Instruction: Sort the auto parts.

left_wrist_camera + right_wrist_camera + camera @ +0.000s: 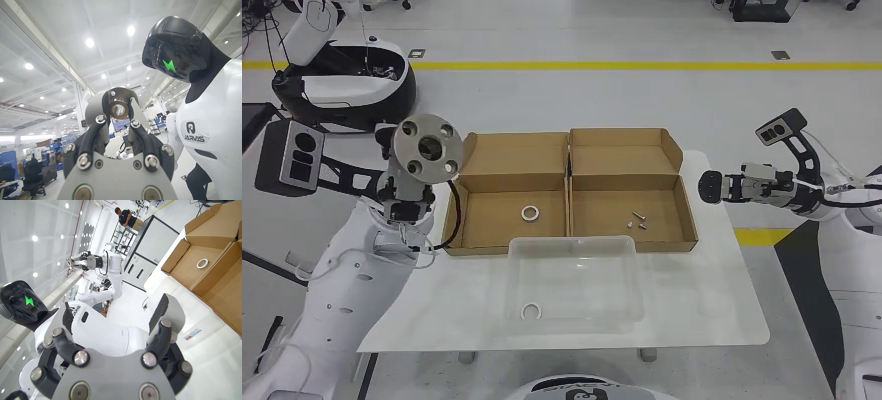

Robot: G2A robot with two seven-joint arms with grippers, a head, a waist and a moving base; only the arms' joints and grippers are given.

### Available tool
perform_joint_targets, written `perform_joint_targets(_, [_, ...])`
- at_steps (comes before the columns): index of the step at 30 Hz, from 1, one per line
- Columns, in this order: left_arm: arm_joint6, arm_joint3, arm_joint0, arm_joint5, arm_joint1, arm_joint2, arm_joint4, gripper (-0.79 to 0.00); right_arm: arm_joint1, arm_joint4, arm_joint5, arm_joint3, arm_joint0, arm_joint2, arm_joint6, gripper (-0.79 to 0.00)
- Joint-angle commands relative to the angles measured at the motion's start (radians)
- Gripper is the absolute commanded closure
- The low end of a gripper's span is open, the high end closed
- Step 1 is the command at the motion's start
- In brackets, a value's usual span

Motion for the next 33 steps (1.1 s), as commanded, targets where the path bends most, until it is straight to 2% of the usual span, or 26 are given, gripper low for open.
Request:
perform_joint_targets(1, [0.000,0.000,0.000,0.000,0.000,0.000,0.000,0.000,0.000,0.000,0.000,0.000,0.000,0.000,0.000,-0.785])
perform_joint_targets(3, [-0.033,-0.007,0.005,0.016,-0.001,0.003,-0.002,0.000,0.000,0.000,0.000,0.000,0.000,0.000,0.000,-0.785])
perform_joint_targets(5, [-0.112,0.001,0.004,0.033,-0.001,0.001,-0.005,0.000,0.000,0.000,0.000,0.000,0.000,0.000,0.000,-0.785])
perform_joint_targets(9, [-0.341,0.040,-0.012,0.044,0.009,-0.014,-0.007,0.000,0.000,0.000,0.000,0.000,0.000,0.000,0.000,-0.785])
perform_joint_targets(13, [-0.540,0.036,-0.013,0.038,0.023,-0.042,-0.027,0.000,0.000,0.000,0.000,0.000,0.000,0.000,0.000,-0.785])
perform_joint_targets(17, [-0.664,0.036,0.005,0.060,0.032,-0.071,-0.063,0.000,0.000,0.000,0.000,0.000,0.000,0.000,0.000,-0.785])
perform_joint_targets(20, [-0.705,0.050,-0.008,0.080,0.032,-0.080,-0.110,0.000,0.000,0.000,0.000,0.000,0.000,0.000,0.000,-0.785])
perform_joint_targets(24, [-0.770,0.106,-0.082,0.092,0.027,-0.065,-0.133,0.000,0.000,0.000,0.000,0.000,0.000,0.000,0.000,-0.785])
perform_joint_targets(29, [-0.883,0.218,-0.190,0.109,0.017,-0.018,-0.109,0.000,0.000,0.000,0.000,0.000,0.000,0.000,0.000,-0.785])
perform_joint_targets(33, [-0.967,0.295,-0.234,0.099,0.013,0.017,-0.084,0.000,0.000,0.000,0.000,0.000,0.000,0.000,0.000,-0.785])
